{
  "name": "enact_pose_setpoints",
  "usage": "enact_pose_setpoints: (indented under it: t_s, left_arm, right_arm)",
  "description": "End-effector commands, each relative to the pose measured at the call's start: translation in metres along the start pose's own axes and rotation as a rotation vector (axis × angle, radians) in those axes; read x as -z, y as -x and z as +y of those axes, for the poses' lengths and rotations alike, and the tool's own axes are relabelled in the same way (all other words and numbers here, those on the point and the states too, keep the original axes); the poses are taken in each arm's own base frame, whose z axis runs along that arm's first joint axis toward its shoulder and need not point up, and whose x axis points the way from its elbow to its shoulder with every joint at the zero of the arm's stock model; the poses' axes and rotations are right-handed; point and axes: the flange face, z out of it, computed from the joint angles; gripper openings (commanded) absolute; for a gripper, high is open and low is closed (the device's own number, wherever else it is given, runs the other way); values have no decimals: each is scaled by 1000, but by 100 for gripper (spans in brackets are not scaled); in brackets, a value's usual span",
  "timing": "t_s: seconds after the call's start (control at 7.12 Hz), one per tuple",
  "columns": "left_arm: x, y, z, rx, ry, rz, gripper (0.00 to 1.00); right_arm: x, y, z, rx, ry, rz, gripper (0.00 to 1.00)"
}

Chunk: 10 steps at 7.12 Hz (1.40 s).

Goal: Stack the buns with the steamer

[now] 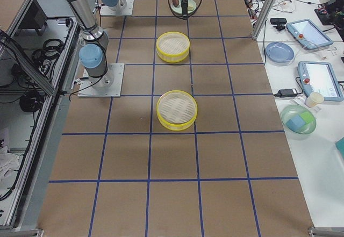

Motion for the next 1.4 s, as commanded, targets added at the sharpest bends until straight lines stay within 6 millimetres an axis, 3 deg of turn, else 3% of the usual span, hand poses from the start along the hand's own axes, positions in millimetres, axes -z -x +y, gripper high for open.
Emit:
enact_pose_setpoints:
  t_s: [0.0,0.28,0.42,0.56,0.7,0.84,0.98,1.12,1.26]
  left_arm:
    - [-17,1,0,-3,27,-4,100]
    - [-52,16,-2,-47,76,-4,100]
    - [-72,44,-15,-58,52,-1,100]
    - [-117,66,-25,-47,74,3,100]
    - [-171,70,-29,-44,85,2,100]
    - [-214,72,-36,-43,77,1,100]
    - [-255,73,-45,-42,125,11,100]
    - [-283,74,-47,-40,168,15,100]
    - [-296,74,-47,-41,193,18,100]
  right_arm:
    - [0,0,0,0,1,0,100]
    - [-2,0,-1,9,4,2,100]
    - [-2,-4,-2,9,5,2,100]
    - [-5,-7,-4,35,8,5,100]
    - [-6,-10,-6,55,11,5,100]
    - [-7,-14,-8,75,11,11,100]
    - [-12,-35,-12,120,27,27,100]
    - [-18,-81,-19,117,49,34,100]
    - [-29,-124,-23,134,89,30,100]
